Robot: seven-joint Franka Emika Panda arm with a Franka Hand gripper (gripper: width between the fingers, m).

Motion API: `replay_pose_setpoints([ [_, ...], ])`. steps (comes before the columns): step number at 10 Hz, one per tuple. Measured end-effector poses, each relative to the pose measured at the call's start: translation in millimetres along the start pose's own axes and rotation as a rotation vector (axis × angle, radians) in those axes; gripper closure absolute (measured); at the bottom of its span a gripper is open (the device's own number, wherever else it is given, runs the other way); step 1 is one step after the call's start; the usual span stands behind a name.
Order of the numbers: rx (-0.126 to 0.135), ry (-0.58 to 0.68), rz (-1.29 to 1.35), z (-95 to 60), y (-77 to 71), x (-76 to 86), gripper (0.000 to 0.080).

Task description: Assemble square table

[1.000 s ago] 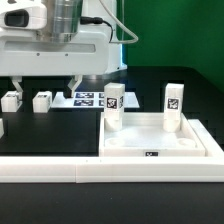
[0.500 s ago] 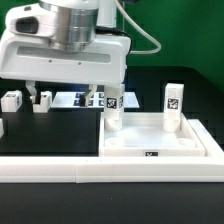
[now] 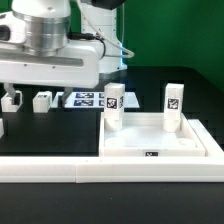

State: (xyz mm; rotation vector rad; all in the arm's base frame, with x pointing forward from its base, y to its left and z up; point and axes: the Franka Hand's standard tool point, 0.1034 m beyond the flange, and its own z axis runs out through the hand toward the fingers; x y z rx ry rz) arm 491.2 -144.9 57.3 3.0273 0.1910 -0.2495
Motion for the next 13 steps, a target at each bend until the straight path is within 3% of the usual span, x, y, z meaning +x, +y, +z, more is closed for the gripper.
replay_pose_setpoints([
  [2, 0.012, -0.012, 0.014, 2.3, 10.9, -7.5, 0.0151],
  [7, 0.025, -0.041, 0.016, 2.7, 10.6, -10.2, 0.0151],
  [10, 0.048, -0.064, 0.016, 9.6, 4.6, -40.4, 0.0151],
  [13, 0.059, -0.079, 0.015, 16.1, -1.1, -54.9, 0.0151],
])
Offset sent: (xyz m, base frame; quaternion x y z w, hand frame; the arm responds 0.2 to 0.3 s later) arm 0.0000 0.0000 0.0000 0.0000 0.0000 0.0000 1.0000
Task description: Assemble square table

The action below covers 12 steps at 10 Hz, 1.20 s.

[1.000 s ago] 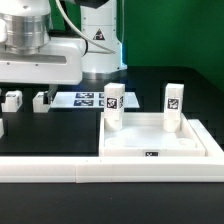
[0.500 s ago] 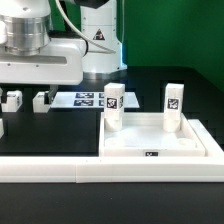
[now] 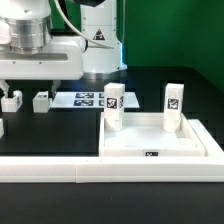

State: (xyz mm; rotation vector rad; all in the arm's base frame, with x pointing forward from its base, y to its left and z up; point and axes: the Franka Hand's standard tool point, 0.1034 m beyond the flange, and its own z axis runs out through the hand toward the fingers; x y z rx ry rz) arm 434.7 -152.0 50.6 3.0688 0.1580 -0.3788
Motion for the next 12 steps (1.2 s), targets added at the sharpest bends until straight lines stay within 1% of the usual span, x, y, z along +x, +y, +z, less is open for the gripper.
replay_pose_setpoints([
  [2, 0.003, -0.001, -0.006, -1.4, 0.6, -2.4, 0.0151],
  [3, 0.005, -0.003, -0.011, 0.4, 0.8, -6.7, 0.0151],
  [4, 0.009, -0.01, -0.011, 6.1, -1.3, -14.8, 0.0151],
  [6, 0.012, -0.014, -0.014, 14.2, -5.0, -24.8, 0.0151],
  [8, 0.019, -0.031, -0.011, 29.9, -10.7, -45.0, 0.0151],
  [9, 0.022, -0.039, -0.011, 33.4, -12.5, -49.5, 0.0151],
  [11, 0.022, -0.043, -0.012, 35.0, -13.1, -50.1, 0.0151],
  [12, 0.027, -0.059, -0.014, 35.3, -14.6, -51.0, 0.0151],
])
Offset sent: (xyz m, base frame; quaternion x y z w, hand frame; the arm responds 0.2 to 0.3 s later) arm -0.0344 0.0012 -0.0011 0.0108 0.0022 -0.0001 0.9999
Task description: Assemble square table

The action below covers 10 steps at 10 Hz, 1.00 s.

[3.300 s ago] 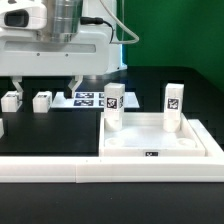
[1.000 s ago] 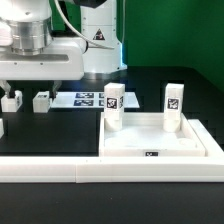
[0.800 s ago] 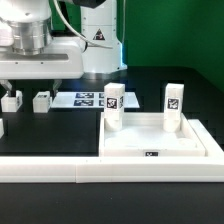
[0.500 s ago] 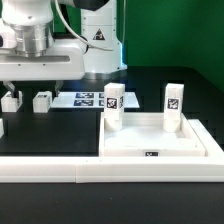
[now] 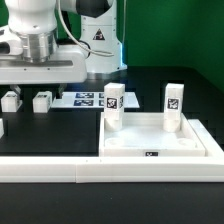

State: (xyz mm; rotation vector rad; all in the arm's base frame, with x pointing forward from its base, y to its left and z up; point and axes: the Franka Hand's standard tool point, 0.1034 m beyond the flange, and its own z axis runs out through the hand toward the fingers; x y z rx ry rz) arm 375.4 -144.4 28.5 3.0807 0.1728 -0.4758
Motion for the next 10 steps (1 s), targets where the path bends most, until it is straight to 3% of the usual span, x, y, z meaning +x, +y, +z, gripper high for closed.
replay_pose_setpoints([
  [1, 0.001, -0.004, -0.001, 0.8, -0.3, -0.2, 0.0151],
  [3, 0.029, -0.14, 0.008, 3.4, -2.7, -4.0, 0.0151],
  [4, 0.015, -0.215, 0.006, -1.0, 0.8, 3.1, 0.0151],
  [6, -0.02, -0.352, 0.004, 5.4, 6.2, 3.2, 0.0151],
  [10, -0.021, -0.507, 0.012, 13.9, -1.2, 0.3, 0.0151],
])
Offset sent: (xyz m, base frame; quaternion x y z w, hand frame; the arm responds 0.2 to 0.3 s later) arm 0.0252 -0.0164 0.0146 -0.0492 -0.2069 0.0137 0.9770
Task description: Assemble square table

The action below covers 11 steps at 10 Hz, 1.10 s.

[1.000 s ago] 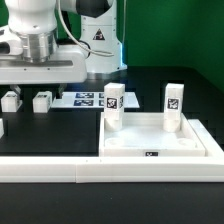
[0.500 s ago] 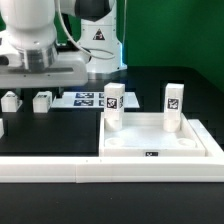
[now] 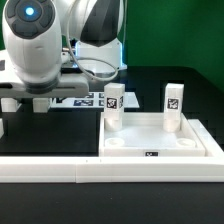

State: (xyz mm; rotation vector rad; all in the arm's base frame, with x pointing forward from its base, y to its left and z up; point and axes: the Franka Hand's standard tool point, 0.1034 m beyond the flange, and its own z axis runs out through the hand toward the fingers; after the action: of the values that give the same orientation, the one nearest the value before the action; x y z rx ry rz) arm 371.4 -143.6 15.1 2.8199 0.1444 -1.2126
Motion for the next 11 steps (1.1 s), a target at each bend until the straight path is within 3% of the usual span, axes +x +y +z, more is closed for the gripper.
replay_pose_setpoints([
  [2, -0.001, -0.004, -0.002, 2.7, -1.6, -0.8, 0.0151],
  [6, 0.01, -0.034, -0.002, 28.3, -4.8, -11.7, 0.0151],
  [8, 0.01, -0.035, -0.005, 28.2, -4.8, -11.6, 0.0151],
  [9, 0.006, -0.026, -0.005, 23.7, -4.0, -8.5, 0.019],
  [11, 0.001, -0.024, -0.013, 21.7, -6.5, -6.4, 0.0463],
])
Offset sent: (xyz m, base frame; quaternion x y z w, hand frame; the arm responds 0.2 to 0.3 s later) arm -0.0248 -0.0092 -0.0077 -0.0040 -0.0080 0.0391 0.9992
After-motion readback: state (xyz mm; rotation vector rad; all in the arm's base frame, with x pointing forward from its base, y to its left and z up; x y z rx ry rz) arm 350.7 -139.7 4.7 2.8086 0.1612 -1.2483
